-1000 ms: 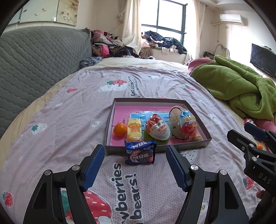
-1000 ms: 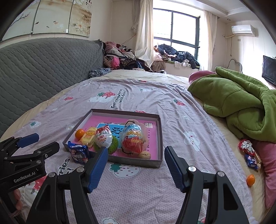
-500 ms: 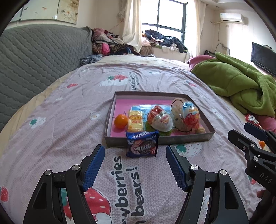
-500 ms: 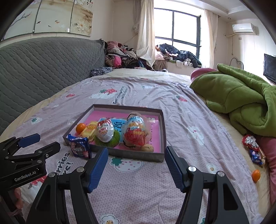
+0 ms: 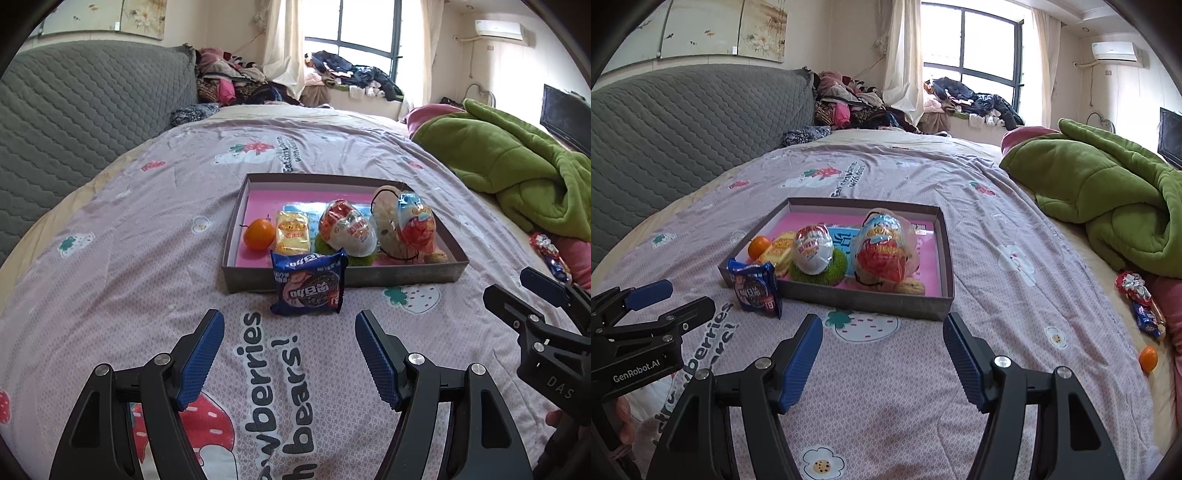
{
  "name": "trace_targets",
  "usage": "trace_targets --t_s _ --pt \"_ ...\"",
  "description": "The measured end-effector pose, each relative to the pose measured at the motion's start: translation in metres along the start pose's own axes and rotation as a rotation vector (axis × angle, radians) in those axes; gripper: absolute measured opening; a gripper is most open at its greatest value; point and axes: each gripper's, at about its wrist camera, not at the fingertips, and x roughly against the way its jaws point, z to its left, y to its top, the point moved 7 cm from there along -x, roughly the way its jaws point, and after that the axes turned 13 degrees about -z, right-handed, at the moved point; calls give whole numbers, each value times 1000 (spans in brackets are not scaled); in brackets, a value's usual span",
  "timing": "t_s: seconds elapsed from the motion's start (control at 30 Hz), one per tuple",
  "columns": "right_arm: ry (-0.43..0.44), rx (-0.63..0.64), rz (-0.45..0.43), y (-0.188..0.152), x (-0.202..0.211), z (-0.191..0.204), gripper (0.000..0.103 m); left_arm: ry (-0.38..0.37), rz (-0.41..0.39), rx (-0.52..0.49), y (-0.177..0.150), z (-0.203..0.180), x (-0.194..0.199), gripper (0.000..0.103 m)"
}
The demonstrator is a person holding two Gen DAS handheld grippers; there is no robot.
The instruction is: Organize objects
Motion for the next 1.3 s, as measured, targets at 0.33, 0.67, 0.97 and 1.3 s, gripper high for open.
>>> trace_targets --t_s 0.33,0.67,0.97,1.3 --pt "-3 -14 28 -15 -6 1 67 -4 15 -2 -10 -2 -3 75" --pt "0 -14 20 -29 -10 1 67 8 2 3 -20 5 -4 75" --pt "-3 -43 -6 -34 -10 -4 67 9 3 10 -30 8 -11 75" --pt "-6 -48 -4 -38 -11 -4 67 4 12 16 -36 9 -15 75"
